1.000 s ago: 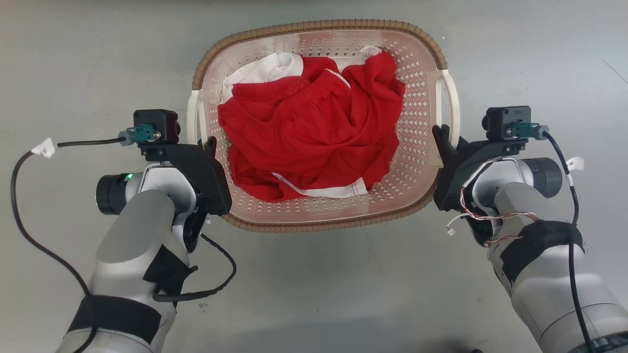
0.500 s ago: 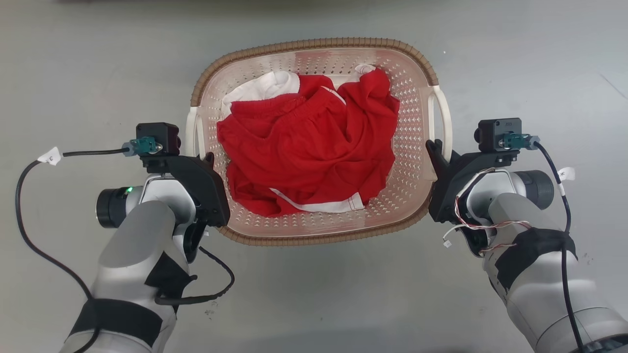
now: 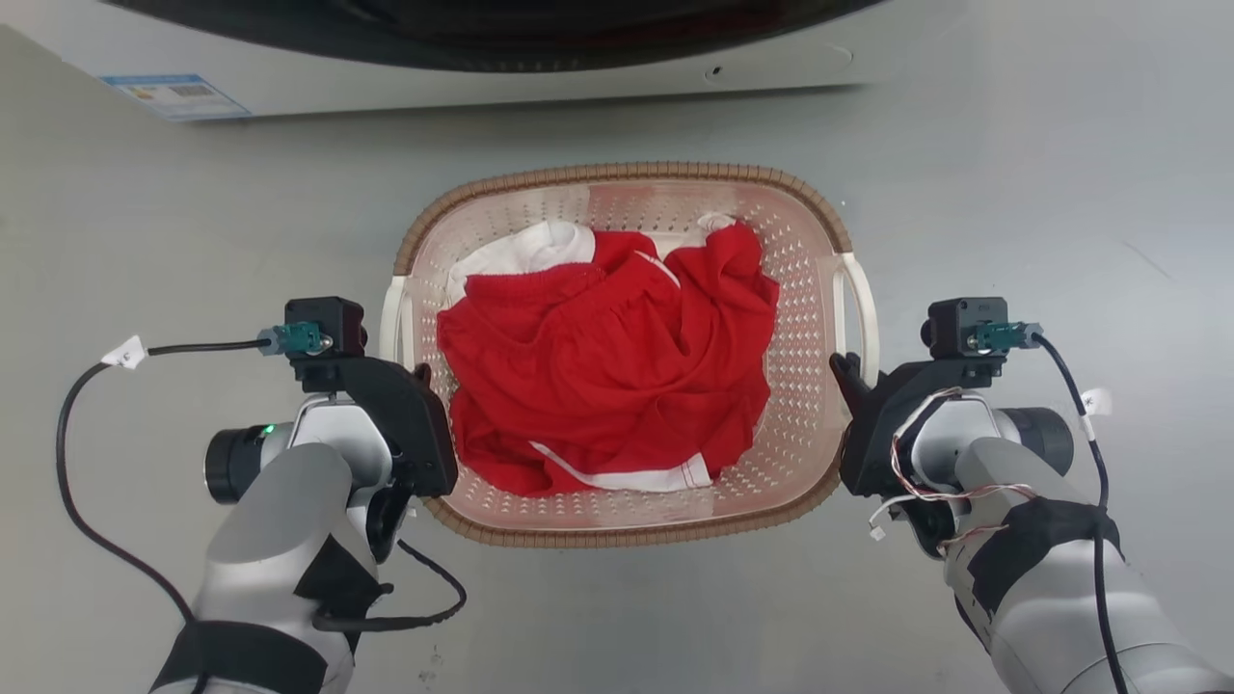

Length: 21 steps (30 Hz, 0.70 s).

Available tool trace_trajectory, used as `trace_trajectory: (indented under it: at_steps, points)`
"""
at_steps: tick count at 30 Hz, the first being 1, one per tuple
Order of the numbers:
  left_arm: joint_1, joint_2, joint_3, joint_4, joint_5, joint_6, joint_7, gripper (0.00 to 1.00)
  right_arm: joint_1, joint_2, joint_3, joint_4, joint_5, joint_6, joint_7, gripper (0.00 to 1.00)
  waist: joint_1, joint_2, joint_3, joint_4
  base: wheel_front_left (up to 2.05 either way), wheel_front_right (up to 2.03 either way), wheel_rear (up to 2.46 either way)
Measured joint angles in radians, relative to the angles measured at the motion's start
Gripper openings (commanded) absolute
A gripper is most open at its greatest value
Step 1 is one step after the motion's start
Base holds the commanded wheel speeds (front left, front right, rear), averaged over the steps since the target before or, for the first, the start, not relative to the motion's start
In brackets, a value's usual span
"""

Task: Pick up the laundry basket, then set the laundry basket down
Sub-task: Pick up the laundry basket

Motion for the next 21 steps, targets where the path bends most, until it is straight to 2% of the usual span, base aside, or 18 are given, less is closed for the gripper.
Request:
trace_trajectory:
  at_steps: [21]
  points:
    - [0.135,-0.007,-0.03,0.028,-0.071,-0.008,0.111,0.0,0.125,0.008,0.028,0.048,0.077,0.015,0.149,0.0,-0.0001,-0.0001,-0.281,0.003,0.0,0.0,0.0]
